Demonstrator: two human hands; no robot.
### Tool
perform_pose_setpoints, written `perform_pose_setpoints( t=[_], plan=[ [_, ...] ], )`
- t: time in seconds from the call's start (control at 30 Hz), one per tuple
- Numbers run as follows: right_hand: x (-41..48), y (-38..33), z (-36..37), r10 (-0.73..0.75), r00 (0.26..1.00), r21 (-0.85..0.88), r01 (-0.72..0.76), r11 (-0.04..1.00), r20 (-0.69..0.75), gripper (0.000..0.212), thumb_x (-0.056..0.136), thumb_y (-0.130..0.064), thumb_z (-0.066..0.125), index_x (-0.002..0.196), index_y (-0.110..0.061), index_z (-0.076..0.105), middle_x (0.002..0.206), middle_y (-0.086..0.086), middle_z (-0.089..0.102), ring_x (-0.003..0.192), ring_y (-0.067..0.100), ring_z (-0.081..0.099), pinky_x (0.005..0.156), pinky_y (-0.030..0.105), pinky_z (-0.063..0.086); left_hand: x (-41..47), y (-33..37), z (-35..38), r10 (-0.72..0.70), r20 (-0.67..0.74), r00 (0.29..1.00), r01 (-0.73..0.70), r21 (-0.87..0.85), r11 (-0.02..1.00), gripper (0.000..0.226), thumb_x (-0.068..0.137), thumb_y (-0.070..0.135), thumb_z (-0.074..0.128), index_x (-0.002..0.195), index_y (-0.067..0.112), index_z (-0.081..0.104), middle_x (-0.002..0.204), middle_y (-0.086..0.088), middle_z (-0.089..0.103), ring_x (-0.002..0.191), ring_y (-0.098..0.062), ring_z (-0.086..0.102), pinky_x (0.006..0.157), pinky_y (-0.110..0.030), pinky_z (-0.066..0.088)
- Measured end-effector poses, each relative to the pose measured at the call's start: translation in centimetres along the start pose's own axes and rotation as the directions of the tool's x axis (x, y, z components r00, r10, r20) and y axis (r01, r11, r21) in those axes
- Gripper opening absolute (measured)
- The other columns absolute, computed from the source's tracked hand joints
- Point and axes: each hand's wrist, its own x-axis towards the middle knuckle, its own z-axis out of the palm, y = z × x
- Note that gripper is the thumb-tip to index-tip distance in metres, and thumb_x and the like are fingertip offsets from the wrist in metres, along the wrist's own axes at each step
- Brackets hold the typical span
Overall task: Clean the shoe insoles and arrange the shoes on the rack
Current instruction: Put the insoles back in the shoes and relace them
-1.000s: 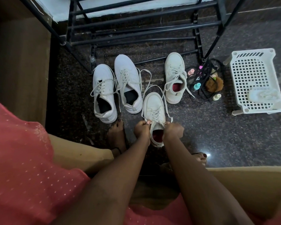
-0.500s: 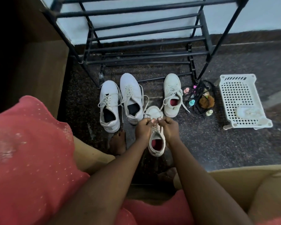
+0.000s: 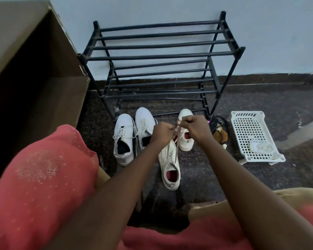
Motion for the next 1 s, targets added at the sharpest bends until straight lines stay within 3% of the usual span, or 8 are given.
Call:
perform_pose_setpoints(
  t=[0.1, 0.27, 0.4, 0.53, 0.6, 0.7, 0.8, 1.0],
  plan=[
    [0.4, -2.4, -1.9, -0.086, 0.996, -0.072, 0.085, 0.994, -0.014, 0.018, 0.081, -0.011, 0.068, 0.073, 0.004, 0.068, 0.065, 0.013, 0.060, 0.058, 0.011, 0.045, 0.056, 0.027, 0.031, 0.5, 2.8, -1.8, 0.087, 0.093, 0.992, -0.091, 0.035, 0.995, 0.019, 0.089, 0.010, 0.062, 0.088, -0.007, 0.071, 0.062, -0.011, 0.061, 0.039, 0.010, 0.050, 0.044, -0.005, 0.034],
    [0.7, -5.6, -4.2, -0.202, 0.979, -0.081, 0.200, 0.976, -0.015, 0.025, 0.083, -0.015, 0.067, 0.059, -0.012, 0.063, 0.057, 0.001, 0.056, 0.050, -0.002, 0.043, 0.052, 0.017, 0.032, 1.9, 6.2, -4.0, 0.221, 0.108, 0.969, -0.234, 0.127, 0.964, 0.022, 0.087, 0.017, 0.065, 0.083, -0.003, 0.070, 0.074, -0.014, 0.069, 0.060, -0.011, 0.062, 0.060, -0.025, 0.045],
    [0.8, -6.6, -5.2, -0.272, 0.962, -0.116, 0.268, 0.956, -0.017, 0.012, 0.085, -0.018, 0.066, 0.085, -0.009, 0.074, 0.079, 0.006, 0.071, 0.073, 0.016, 0.063, 0.070, 0.029, 0.047, 2.2, 7.2, -4.7, 0.268, 0.080, 0.960, -0.273, 0.058, 0.960, 0.014, 0.088, 0.019, 0.063, 0.083, 0.008, 0.069, 0.078, -0.007, 0.071, 0.075, -0.021, 0.067, 0.072, -0.032, 0.049],
    [1.0, -6.4, -4.9, -0.233, 0.972, -0.060, 0.231, 0.971, -0.039, 0.011, 0.086, -0.019, 0.066, 0.092, -0.015, 0.074, 0.079, -0.001, 0.072, 0.075, 0.009, 0.066, 0.074, 0.025, 0.051, 1.9, 6.9, -4.4, 0.243, 0.068, 0.968, -0.240, -0.049, 0.969, 0.015, 0.092, 0.019, 0.058, 0.079, 0.017, 0.063, 0.066, 0.009, 0.064, 0.054, 0.005, 0.058, 0.056, -0.010, 0.041],
    [1.2, -6.3, -4.5, -0.207, 0.977, -0.045, 0.204, 0.978, -0.051, 0.015, 0.085, -0.020, 0.067, 0.097, -0.014, 0.073, 0.078, -0.002, 0.071, 0.068, 0.000, 0.064, 0.068, 0.014, 0.049, 1.9, 6.8, -4.2, 0.221, 0.040, 0.974, -0.213, -0.143, 0.966, 0.013, 0.092, 0.016, 0.058, 0.081, 0.014, 0.065, 0.065, 0.007, 0.064, 0.054, 0.005, 0.058, 0.057, -0.007, 0.042],
    [1.1, -6.1, -4.2, -0.125, 0.991, 0.063, 0.128, 0.990, -0.056, 0.011, 0.082, -0.006, 0.068, 0.092, -0.003, 0.064, 0.074, 0.003, 0.069, 0.059, 0.003, 0.066, 0.062, 0.015, 0.050, 2.0, 6.4, -4.2, 0.174, 0.013, 0.985, -0.162, -0.295, 0.942, 0.016, 0.089, 0.012, 0.059, 0.074, 0.013, 0.065, 0.065, -0.003, 0.064, 0.059, -0.011, 0.060, 0.068, -0.026, 0.049],
    [0.8, -6.0, -4.0, -0.108, 0.993, 0.094, 0.112, 0.989, -0.046, 0.014, 0.079, 0.006, 0.068, 0.084, -0.001, 0.057, 0.067, 0.005, 0.064, 0.047, 0.000, 0.062, 0.050, 0.014, 0.047, 2.2, 6.1, -4.4, 0.135, 0.017, 0.991, -0.116, -0.413, 0.903, 0.010, 0.086, 0.003, 0.060, 0.082, 0.013, 0.060, 0.069, -0.004, 0.062, 0.053, -0.009, 0.059, 0.058, -0.025, 0.049],
    [1.1, -5.3, -3.1, -0.139, 0.980, 0.031, 0.144, 0.989, -0.143, 0.003, 0.078, -0.008, 0.073, 0.079, -0.009, 0.072, 0.075, 0.005, 0.070, 0.061, 0.006, 0.061, 0.058, 0.014, 0.045, 2.9, 5.4, -4.6, 0.067, 0.072, 0.995, -0.022, -0.501, 0.865, 0.029, 0.086, 0.006, 0.066, 0.094, 0.017, 0.041, 0.077, -0.007, 0.065, 0.064, -0.017, 0.058, 0.073, -0.039, 0.045]
  ],
)
